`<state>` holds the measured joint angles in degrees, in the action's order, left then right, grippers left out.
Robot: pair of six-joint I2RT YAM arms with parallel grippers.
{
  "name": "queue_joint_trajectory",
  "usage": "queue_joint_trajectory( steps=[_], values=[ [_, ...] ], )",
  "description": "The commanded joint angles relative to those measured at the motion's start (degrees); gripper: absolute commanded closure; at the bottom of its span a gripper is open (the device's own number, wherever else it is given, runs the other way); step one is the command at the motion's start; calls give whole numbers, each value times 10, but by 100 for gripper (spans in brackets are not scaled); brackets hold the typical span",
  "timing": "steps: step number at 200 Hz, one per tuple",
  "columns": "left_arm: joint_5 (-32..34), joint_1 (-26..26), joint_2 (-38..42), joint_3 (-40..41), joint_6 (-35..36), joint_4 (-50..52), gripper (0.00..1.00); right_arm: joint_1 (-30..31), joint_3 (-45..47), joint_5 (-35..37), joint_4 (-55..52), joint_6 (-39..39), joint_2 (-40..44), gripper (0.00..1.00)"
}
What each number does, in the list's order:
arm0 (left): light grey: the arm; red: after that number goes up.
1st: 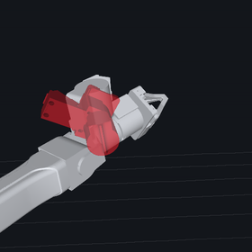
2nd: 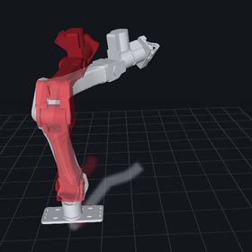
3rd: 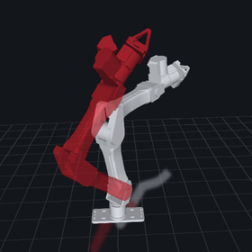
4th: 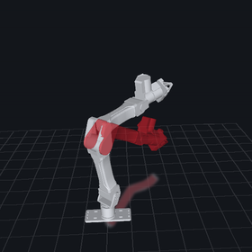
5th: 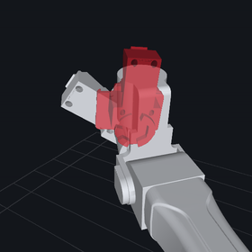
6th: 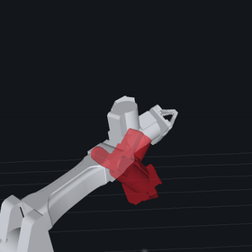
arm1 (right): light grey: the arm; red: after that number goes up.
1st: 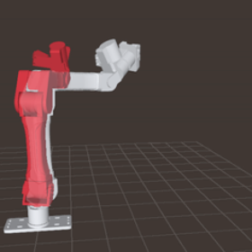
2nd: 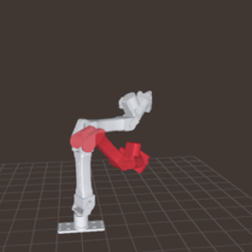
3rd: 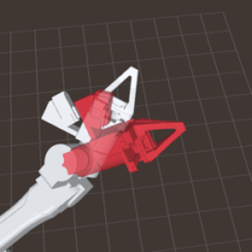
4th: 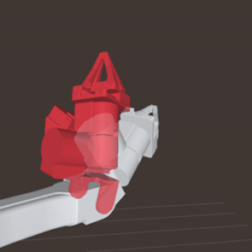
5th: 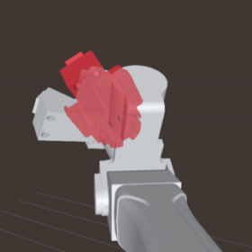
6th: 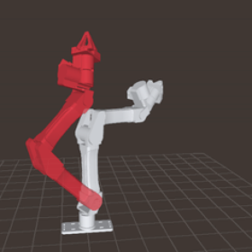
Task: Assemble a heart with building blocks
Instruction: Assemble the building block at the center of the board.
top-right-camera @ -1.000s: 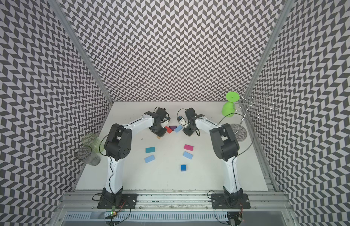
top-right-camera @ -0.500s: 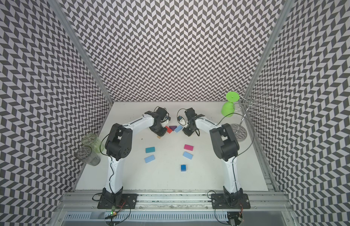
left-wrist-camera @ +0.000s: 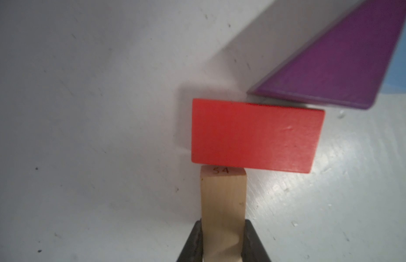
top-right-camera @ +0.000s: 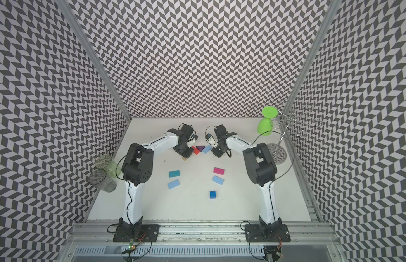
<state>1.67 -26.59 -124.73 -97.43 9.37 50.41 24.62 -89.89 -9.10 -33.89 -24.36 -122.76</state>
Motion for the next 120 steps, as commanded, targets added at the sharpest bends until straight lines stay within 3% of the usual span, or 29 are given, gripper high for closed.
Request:
queue_joint_trajectory(
  steps=[1, 120],
  values=[
    [5, 4, -10, -12, 1, 2, 89, 3, -9, -9, 14, 5, -19, 100],
    [2, 4, -17, -22, 2, 2, 89, 6, -23, -17, 4, 2, -33, 100]
  ],
)
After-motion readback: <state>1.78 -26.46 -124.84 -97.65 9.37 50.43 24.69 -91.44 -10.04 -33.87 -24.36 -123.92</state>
